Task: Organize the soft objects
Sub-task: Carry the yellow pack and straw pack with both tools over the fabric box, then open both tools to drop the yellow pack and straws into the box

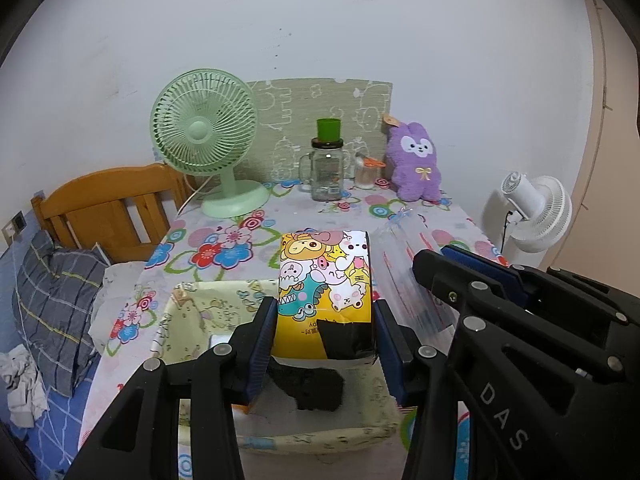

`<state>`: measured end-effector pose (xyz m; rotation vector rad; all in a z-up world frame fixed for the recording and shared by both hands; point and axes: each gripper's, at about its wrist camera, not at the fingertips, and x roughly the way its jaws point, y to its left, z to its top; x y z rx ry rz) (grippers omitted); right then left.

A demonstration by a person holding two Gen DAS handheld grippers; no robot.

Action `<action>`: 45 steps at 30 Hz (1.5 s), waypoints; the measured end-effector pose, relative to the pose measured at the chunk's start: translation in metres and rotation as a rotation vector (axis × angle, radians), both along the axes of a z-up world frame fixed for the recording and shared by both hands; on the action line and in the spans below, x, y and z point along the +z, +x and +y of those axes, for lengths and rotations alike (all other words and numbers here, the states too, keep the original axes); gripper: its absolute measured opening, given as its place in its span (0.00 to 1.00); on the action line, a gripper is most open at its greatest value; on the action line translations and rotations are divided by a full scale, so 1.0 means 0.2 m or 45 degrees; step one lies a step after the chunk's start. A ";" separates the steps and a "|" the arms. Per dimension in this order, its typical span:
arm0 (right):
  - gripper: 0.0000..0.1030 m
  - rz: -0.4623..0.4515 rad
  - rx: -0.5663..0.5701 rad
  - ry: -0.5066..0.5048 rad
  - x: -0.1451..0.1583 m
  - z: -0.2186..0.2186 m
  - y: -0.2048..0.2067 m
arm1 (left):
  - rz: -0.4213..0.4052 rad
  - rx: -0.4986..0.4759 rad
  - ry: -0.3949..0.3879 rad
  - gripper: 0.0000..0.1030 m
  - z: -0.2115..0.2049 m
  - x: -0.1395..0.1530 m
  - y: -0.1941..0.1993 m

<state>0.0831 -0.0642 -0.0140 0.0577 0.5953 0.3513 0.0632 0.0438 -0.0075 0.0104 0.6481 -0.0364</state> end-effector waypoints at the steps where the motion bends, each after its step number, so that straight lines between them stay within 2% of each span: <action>1: 0.14 0.001 0.005 0.000 0.00 0.02 0.00 | 0.002 0.005 0.001 0.47 0.02 0.00 0.00; 11: 0.14 0.032 0.056 0.000 -0.06 0.18 0.06 | 0.026 0.052 0.001 0.48 0.17 -0.08 0.04; 26: 0.14 0.151 0.113 -0.036 -0.25 0.38 0.16 | 0.145 0.131 -0.004 0.50 0.33 -0.27 0.13; 28: 0.14 0.166 0.113 -0.040 -0.27 0.39 0.17 | 0.153 0.134 -0.011 0.53 0.35 -0.29 0.14; 30: 0.14 0.180 0.110 -0.043 -0.29 0.41 0.19 | 0.160 0.132 -0.008 0.62 0.35 -0.30 0.14; 33: 0.14 0.192 0.108 -0.052 -0.30 0.42 0.21 | 0.166 0.123 -0.007 0.69 0.35 -0.32 0.15; 39: 0.15 0.206 0.094 -0.105 -0.32 0.43 0.23 | 0.192 0.124 -0.024 0.72 0.36 -0.34 0.17; 40: 0.18 0.210 0.092 -0.111 -0.32 0.43 0.24 | 0.194 0.122 -0.027 0.73 0.36 -0.34 0.17; 42: 0.43 0.214 0.086 -0.121 -0.33 0.43 0.24 | 0.196 0.131 -0.022 0.75 0.36 -0.34 0.17; 43: 0.63 0.211 0.080 -0.118 -0.33 0.42 0.24 | 0.195 0.132 -0.026 0.76 0.36 -0.34 0.17; 44: 0.72 0.200 0.073 -0.113 -0.32 0.41 0.23 | 0.191 0.129 -0.030 0.78 0.36 -0.34 0.16; 45: 0.73 0.170 0.060 -0.104 -0.31 0.40 0.22 | 0.186 0.130 -0.027 0.79 0.35 -0.33 0.16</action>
